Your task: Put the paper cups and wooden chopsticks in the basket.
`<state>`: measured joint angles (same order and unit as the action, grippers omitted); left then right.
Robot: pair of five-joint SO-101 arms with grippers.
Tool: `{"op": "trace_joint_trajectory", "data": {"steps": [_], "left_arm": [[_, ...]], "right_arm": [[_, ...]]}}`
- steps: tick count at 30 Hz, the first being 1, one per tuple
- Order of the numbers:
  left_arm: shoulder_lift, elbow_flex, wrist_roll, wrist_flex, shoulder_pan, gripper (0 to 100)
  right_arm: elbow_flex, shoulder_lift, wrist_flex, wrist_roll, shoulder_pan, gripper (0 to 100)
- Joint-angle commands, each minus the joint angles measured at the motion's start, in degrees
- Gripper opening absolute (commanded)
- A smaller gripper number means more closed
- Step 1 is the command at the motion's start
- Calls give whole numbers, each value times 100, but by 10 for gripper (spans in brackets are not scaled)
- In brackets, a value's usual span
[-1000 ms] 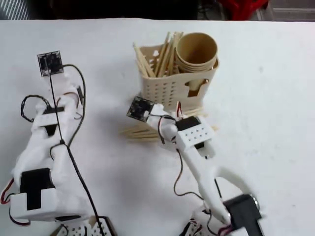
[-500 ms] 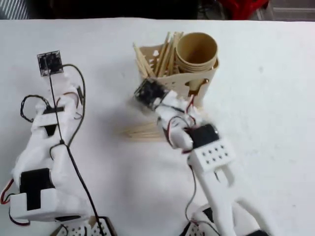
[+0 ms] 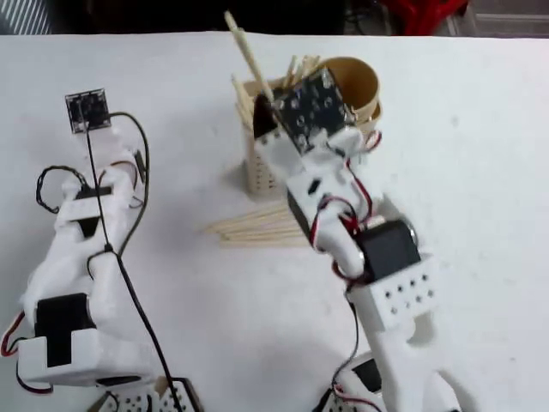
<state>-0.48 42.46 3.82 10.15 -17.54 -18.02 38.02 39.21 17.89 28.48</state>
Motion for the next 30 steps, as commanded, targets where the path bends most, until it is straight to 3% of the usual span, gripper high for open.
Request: {"op": "trace_joint_trajectory", "data": {"steps": [1, 7, 12, 22, 30], "left_arm": [[-22, -290, 18, -18, 66, 86], [-22, -290, 18, -18, 75, 86], [-22, -308, 18, -18, 84, 86], [-22, -308, 18, -18, 84, 86], [-22, -290, 18, -18, 75, 86]], "right_arm": [[1152, -708, -629, -53, 13, 15], [2673, -1859, -804, -70, 57, 17], [3007, -2396, -954, -545, -75, 16], [2198, -2457, -919, -2690, -708, 16], [1512, -1991, -936, -2338, -646, 18]]}}
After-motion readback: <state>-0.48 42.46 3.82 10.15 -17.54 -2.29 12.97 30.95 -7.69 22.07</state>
